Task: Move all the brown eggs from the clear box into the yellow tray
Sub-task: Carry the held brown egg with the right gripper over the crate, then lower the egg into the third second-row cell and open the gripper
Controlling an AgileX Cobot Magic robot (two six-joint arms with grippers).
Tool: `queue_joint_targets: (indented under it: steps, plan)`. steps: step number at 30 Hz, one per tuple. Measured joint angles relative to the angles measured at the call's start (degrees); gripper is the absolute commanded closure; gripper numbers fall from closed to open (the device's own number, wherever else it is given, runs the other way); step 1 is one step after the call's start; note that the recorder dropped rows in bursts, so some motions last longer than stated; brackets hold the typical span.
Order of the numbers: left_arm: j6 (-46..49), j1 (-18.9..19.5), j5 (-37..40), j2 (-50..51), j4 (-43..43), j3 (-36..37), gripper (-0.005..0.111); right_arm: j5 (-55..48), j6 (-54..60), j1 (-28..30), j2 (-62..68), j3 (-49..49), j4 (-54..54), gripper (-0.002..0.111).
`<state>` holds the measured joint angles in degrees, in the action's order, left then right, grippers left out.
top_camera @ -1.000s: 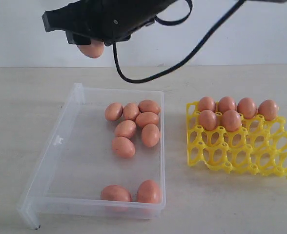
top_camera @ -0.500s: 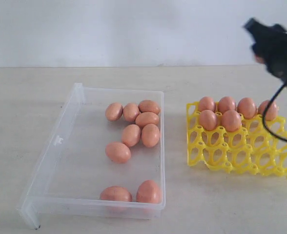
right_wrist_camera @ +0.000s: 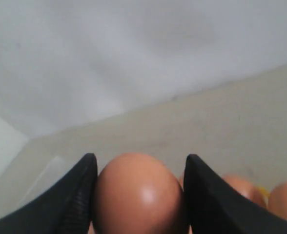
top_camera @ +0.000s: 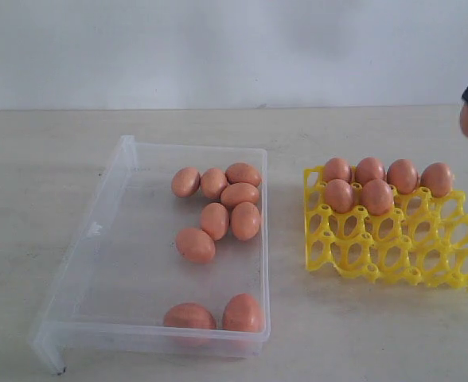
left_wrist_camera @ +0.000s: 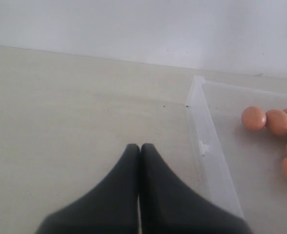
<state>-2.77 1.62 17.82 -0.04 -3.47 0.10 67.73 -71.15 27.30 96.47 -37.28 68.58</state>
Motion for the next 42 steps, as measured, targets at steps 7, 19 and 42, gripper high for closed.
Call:
queue_joint_targets:
  steps: [7, 19, 42]
  plan:
    - [0.0, 0.0, 0.0, 0.0, 0.0, 0.0, 0.111, 0.9, -1.2, -0.6, 3.0, -0.1, 16.5, 0.109]
    - [0.0, 0.0, 0.0, 0.0, 0.0, 0.0, 0.111, -17.6, 11.3, -10.2, 3.0, -0.1, 5.8, 0.109]
    - [0.0, 0.0, 0.0, 0.0, 0.0, 0.0, 0.111, -17.0, 25.1, -13.0, 12.1, -0.9, -9.5, 0.105]
